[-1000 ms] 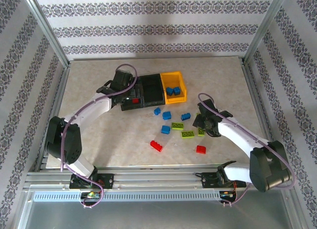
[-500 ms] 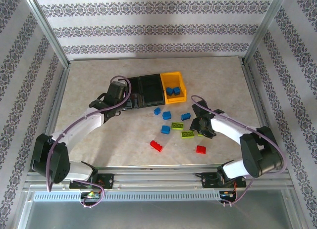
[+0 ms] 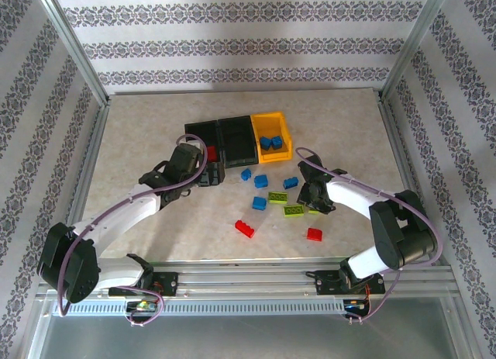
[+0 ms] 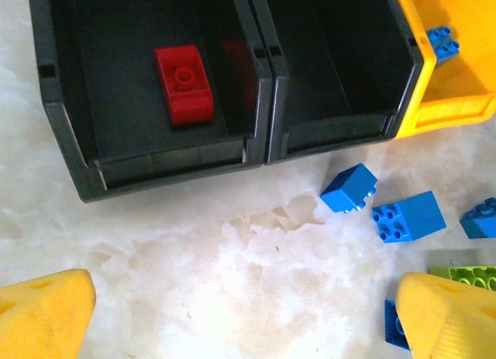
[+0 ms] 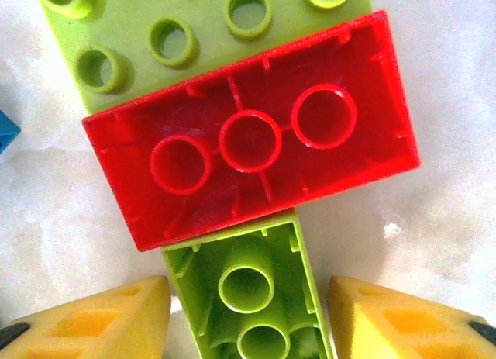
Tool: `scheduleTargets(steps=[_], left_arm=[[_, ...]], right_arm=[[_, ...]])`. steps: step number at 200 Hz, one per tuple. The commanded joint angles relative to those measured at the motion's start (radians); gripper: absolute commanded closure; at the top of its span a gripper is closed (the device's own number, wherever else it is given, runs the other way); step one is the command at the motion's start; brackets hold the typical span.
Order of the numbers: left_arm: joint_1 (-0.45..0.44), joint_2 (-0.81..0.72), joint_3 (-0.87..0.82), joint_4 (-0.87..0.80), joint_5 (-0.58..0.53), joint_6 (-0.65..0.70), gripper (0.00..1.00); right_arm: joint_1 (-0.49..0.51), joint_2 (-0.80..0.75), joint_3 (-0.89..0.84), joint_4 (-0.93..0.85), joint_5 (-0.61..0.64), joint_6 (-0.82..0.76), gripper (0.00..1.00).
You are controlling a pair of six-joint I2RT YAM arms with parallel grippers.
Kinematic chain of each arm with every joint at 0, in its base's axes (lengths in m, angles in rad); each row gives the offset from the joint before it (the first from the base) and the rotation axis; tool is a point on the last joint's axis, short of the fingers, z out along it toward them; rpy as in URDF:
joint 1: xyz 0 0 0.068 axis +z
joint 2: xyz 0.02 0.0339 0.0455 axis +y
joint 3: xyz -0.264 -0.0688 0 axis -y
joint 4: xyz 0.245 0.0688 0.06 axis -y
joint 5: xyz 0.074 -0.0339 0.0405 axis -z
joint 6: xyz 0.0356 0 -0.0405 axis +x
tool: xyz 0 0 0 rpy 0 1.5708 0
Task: Sort the legos into containers by color
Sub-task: Pick up the lego from the bottom-right of the table.
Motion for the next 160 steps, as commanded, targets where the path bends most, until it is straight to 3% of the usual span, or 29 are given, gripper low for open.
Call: scheduleTargets(steps=[1, 71, 160], left_arm=[[-0.016, -0.021, -0.028, 0.028, 0.001, -0.034, 0.0], [-0.016, -0.016, -0.045, 0.066, -0.009, -0.042, 0.0], [-0.016, 0.009, -0.05, 0.087, -0.007, -0.064, 0.0]], right_arm=[[0.015, 0.007, 0.02, 0.002, -0.002, -0.01, 0.47], [0.024, 0.038, 0.04, 0.006, -0.023, -0.009, 0.63], [0.086, 0.032, 0.139, -0.079, 0.083, -0.021, 0.68]])
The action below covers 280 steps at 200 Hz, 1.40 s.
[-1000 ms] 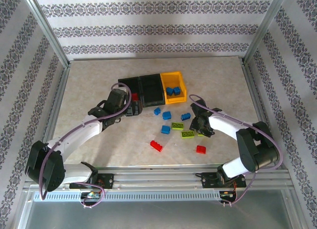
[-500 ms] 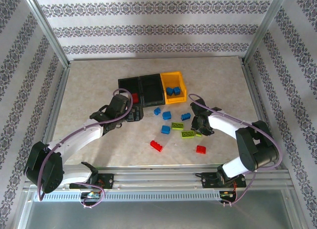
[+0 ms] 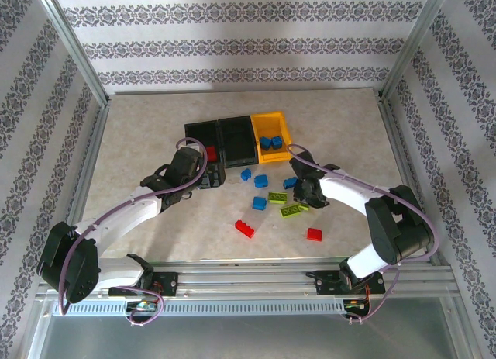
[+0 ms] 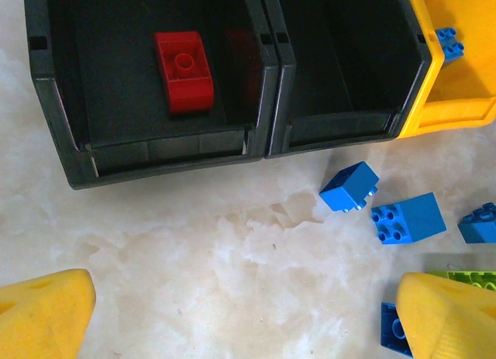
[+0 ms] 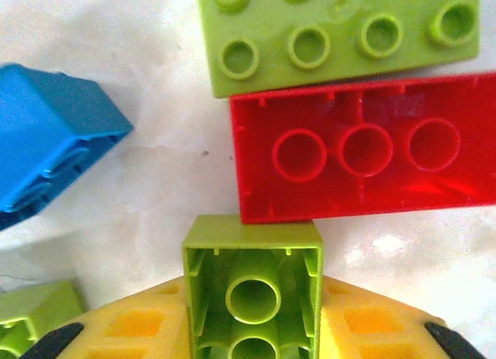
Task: Sort the legos into containers by color
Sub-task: Pick up the lego from the bottom-right of the table, then place the lego in the container.
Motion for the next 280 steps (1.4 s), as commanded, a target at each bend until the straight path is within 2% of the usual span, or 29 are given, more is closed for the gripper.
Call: scheduleTargets(steps=[1, 54, 110, 227, 280], left_arm=[[-0.01, 0.008, -0.01, 0.037, -0.006, -0.014, 0.0], [-0.01, 0.009, -0.013, 0.033, -0.01, -0.013, 0.0], [-0.01, 0.008, -0.02, 0.038, -0.026, -0.017, 0.0], [-0.01, -0.03, -0.06, 0.009, -0.061, -0.031, 0.0], [-0.011, -0.035, -0.07, 0.014, -0.052, -0.038, 0.0]], right_arm=[[0.02, -0.012, 0.049, -0.051, 0.067, -0.013, 0.68], [0.061, -0.007, 0.155, -0.064, 0.083, -0.043, 0.68], [0.119, 0.093, 0.358, -0.077, 0.08, -0.091, 0.67], [0.198, 0.514, 0.975, -0.149, -0.004, -0.279, 0.65], [0.215, 0.734, 1.225, -0.221, 0.018, -0.354, 0.65]])
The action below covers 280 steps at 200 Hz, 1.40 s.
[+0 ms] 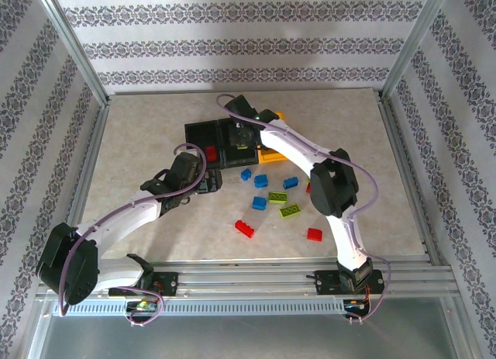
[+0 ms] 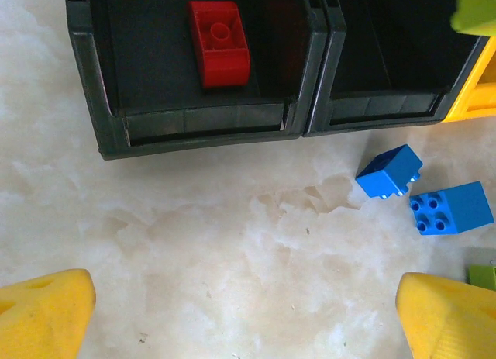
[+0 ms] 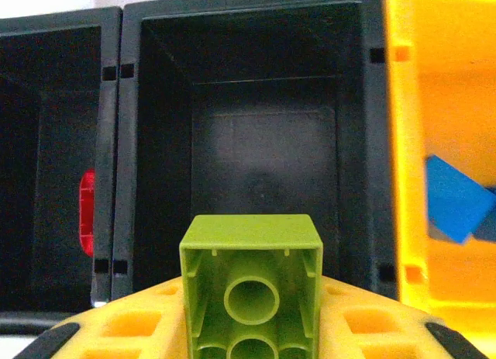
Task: Sort the legos into containers by color
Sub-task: Place the lego in the container.
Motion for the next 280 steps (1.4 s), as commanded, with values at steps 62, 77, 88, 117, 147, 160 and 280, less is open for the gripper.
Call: scheduleTargets(steps=[62, 77, 88, 117, 147, 160, 280], left_arm=[[-0.011, -0.018, -0.023, 0.019, -0.009, -0.023, 0.0], [-0.01, -0.015, -0.024, 0.023, -0.007, -0.025, 0.0], [-0.011, -0.011, -0.023, 0.026, -0.003, -0.025, 0.0], [-0.011, 0.003, -0.012, 0.018, 0.0, -0.023, 0.0], [-0.01, 0.009, -0.006, 0.016, 0.008, -0.02, 0.0], [-0.01, 0.008, -0.006, 0.017, 0.012, -0.018, 0.0], [-0.077, 0.026, 0.008, 0.003, 0.162, 0.198, 0.0]], right_arm=[[0.01, 0.188, 0.198, -0.095, 0.009, -0.078, 0.64], [0.009, 0.199, 0.203, -0.094, 0.011, -0.081, 0.63], [0.008, 0.208, 0.207, -0.097, 0.011, -0.083, 0.63], [0.004, 0.217, 0.209, -0.103, 0.01, -0.083, 0.57], [0.0, 0.207, 0.209, -0.105, 0.014, -0.084, 0.5], [-0.002, 0.2, 0.209, -0.105, 0.014, -0.085, 0.49], [-0.004, 0.02, 0.122, -0.094, 0.03, -0.095, 0.41]])
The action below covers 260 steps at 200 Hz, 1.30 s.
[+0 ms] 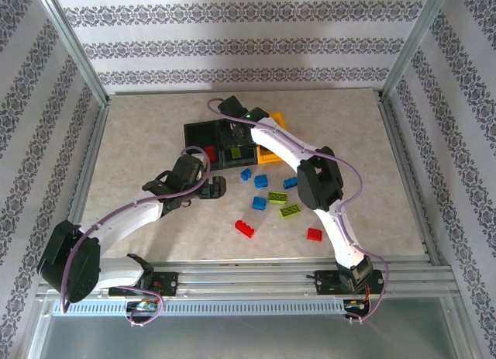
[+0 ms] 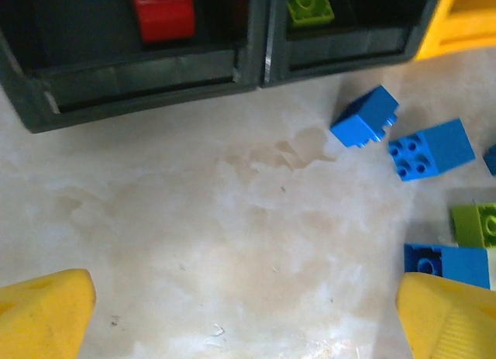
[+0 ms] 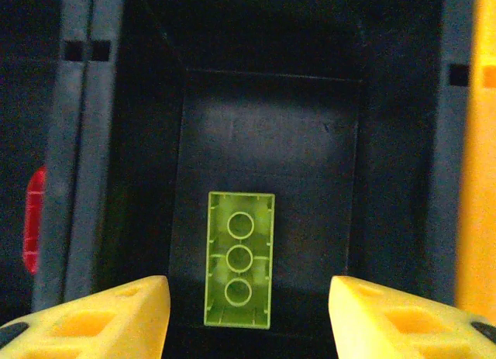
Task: Sort the legos into containers by color
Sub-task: Place the lego in the container, then pick up the lego from the middle-left of the table.
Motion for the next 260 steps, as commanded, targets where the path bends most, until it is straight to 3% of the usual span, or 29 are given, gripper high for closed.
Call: scheduleTargets(steps=[1, 27, 84, 100, 117, 197, 260], left_arm=[[-0.064, 0.008, 0.024, 0.002, 0.04, 0.107, 0.0], [-0.153, 0.029, 0.035, -0.016, 0.061, 0.209, 0.0], [-0.264, 0.136, 0.068, -0.035, 0.183, 0.365, 0.0], [-0.307, 0.179, 0.099, -0.065, 0.191, 0.398, 0.0], [-0.345, 0.22, 0.122, -0.085, 0.193, 0.41, 0.0], [-0.437, 0.303, 0.164, -0.184, 0.093, 0.384, 0.0], [-0.468, 0.376, 0.188, -0.181, 0.026, 0.343, 0.0]], right_arm=[[-0.004, -0.105, -0.038, -0.001, 0.026, -0.01, 0.41], [-0.005, -0.178, -0.114, 0.016, 0.046, -0.005, 0.39], [-0.014, -0.374, -0.332, 0.062, 0.119, 0.026, 0.27], [-0.019, -0.432, -0.402, 0.078, 0.138, 0.044, 0.19], [-0.024, -0.492, -0.474, 0.096, 0.162, 0.065, 0.02], [-0.051, -0.648, -0.659, 0.103, 0.262, 0.149, 0.02], [-0.081, -0.734, -0.744, 0.139, 0.273, 0.191, 0.02]])
